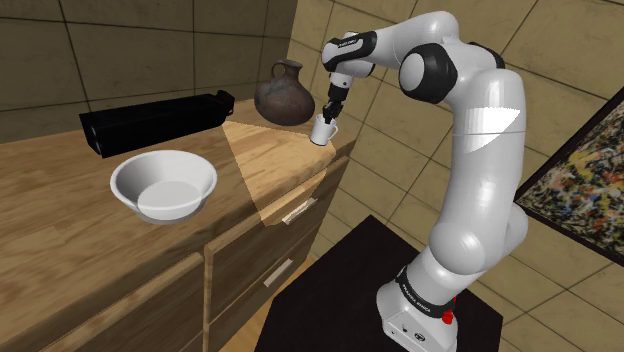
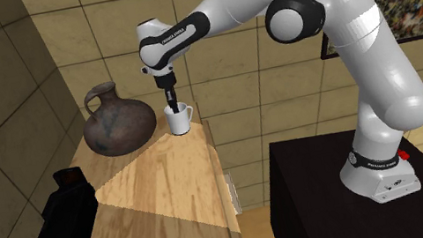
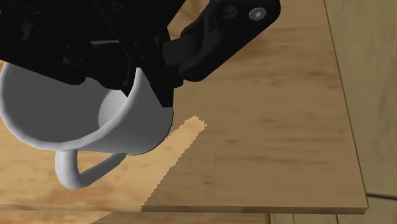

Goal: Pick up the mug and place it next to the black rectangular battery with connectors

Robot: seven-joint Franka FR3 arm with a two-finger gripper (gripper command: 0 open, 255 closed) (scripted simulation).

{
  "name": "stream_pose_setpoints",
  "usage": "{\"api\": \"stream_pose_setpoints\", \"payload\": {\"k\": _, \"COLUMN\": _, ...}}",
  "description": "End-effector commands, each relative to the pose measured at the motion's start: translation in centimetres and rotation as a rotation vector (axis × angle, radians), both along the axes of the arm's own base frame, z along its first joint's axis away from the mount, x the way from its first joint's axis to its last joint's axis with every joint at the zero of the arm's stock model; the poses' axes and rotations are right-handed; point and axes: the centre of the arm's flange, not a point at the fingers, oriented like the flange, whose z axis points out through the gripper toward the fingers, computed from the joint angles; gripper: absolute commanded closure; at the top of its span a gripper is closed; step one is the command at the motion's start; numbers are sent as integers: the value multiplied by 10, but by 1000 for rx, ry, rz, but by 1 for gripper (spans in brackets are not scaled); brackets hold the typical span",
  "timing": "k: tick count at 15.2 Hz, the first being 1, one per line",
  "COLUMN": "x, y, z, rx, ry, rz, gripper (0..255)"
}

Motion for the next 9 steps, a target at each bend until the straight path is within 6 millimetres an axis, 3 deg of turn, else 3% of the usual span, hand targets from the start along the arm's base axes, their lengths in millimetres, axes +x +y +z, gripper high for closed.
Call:
{"api": "stream_pose_setpoints", "payload": {"k": 1, "x": 0, "y": 0, "z": 5, "rx": 0, "ry": 1, "rz": 0, "gripper": 255}}
{"api": "stream_pose_setpoints", "payload": {"k": 9, "x": 0, "y": 0, "z": 47, "rx": 1, "ry": 1, "rz": 0, "gripper": 255}}
